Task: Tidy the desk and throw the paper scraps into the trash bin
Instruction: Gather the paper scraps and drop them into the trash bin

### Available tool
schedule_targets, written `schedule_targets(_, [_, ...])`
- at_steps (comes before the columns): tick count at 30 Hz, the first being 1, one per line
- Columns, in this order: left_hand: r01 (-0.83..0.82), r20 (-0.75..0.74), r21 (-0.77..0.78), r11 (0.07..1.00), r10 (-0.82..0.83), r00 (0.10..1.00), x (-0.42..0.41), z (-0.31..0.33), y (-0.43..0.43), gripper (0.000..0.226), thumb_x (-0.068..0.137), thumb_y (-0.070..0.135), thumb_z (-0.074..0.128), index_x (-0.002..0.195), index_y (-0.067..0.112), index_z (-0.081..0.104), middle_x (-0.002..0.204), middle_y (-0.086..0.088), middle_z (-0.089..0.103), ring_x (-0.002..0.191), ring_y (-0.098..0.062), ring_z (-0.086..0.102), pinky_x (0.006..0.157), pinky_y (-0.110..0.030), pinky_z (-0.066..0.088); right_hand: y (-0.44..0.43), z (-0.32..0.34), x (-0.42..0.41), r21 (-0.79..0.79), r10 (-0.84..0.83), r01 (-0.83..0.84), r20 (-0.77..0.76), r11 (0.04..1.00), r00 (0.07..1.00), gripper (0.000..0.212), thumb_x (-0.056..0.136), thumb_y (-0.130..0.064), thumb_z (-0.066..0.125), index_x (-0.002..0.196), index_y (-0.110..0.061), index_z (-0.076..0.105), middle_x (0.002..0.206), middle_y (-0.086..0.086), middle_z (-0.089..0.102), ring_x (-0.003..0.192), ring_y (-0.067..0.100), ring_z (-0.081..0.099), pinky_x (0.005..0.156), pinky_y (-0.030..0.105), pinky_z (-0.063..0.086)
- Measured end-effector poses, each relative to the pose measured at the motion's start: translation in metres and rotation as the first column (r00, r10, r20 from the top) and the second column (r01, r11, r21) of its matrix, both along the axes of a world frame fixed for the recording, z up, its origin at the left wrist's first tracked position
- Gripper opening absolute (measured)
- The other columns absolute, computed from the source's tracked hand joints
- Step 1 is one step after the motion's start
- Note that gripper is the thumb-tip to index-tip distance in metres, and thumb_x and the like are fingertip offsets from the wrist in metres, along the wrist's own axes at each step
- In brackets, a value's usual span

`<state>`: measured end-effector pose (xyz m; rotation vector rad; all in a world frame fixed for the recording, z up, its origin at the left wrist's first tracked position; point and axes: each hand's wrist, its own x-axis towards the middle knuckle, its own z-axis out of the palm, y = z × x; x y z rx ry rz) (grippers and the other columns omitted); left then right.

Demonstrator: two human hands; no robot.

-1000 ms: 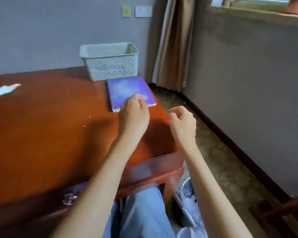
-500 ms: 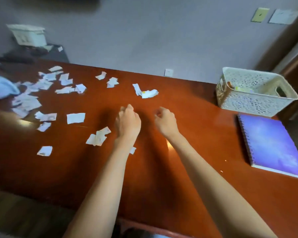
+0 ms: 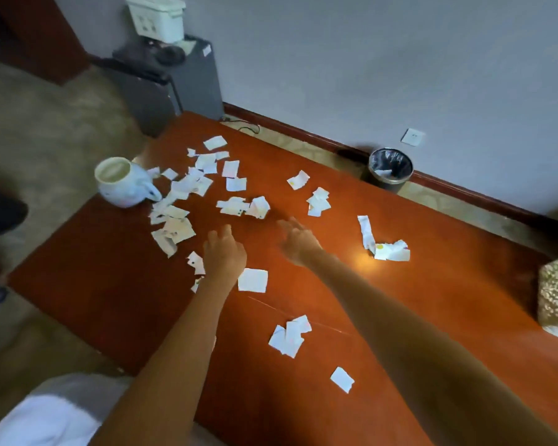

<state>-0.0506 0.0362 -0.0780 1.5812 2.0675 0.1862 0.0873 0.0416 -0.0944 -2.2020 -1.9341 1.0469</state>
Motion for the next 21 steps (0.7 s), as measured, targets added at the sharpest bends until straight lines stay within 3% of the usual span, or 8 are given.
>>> schedule_targets(5, [-0.120,-0.078,-0.097,0.988,0.112,0.991,-0.078,-0.021,0.040,0.052,0.098,0.017,0.040,0.147,0.020,0.023,0.157,-0.013,0.014,0.143,-0.032,0.021,0.108,-0.039,0.038,0.044,-0.002,-0.067,0.017,0.193,-0.194,0.065,0.981,0.979,0.058,0.098,-0.021,0.041,0.149,-0.028,0.014,0.160,0.002,-0.006,0.147,0.032,-0.005,0.118,0.054,0.013])
schedule_targets(10, [-0.067,-0.124,-0.102,0.992,0.054,0.991,-0.119,-0.043,0.069,0.056,0.098,0.027,0.040,0.149,0.022,0.018,0.159,-0.013,0.000,0.146,-0.036,0.005,0.114,-0.041,0.028,0.094,-0.010,-0.107,0.047,0.314,-0.324,0.150,0.945,0.938,0.058,0.099,-0.040,0.034,0.149,-0.032,0.007,0.160,0.000,-0.011,0.147,0.030,-0.012,0.117,0.055,0.004])
schedule_targets(14, [-0.002,-0.167,-0.085,0.996,-0.012,0.986,-0.129,-0.059,0.085,0.059,0.096,0.039,0.040,0.149,0.022,0.019,0.158,-0.013,0.009,0.145,-0.037,0.012,0.116,-0.043,0.022,0.116,-0.025,-0.116,-0.052,0.365,-0.361,0.173,0.931,0.915,0.061,0.097,-0.046,0.035,0.149,-0.032,0.006,0.160,0.000,-0.012,0.147,0.030,-0.013,0.116,0.056,0.002])
schedule_targets(17, [0.053,-0.189,-0.077,0.996,-0.067,0.980,-0.132,-0.066,0.090,0.058,0.095,0.040,0.042,0.146,0.020,0.026,0.156,-0.012,0.019,0.143,-0.036,0.020,0.114,-0.042,0.029,0.115,-0.035,-0.115,-0.083,0.409,-0.401,0.183,0.912,0.894,0.064,0.096,-0.045,0.038,0.150,-0.030,0.006,0.160,0.000,-0.010,0.147,0.031,-0.010,0.118,0.055,0.006])
schedule_targets(21, [0.058,-0.161,-0.071,0.996,-0.069,0.984,-0.126,-0.063,0.090,0.056,0.097,0.036,0.040,0.148,0.020,0.023,0.157,-0.011,0.014,0.144,-0.035,0.016,0.109,-0.040,0.036,0.113,-0.042,-0.118,-0.069,0.419,-0.413,0.176,0.908,0.891,0.067,0.095,-0.043,0.041,0.150,-0.028,0.006,0.160,0.000,-0.010,0.147,0.032,-0.011,0.119,0.053,0.007])
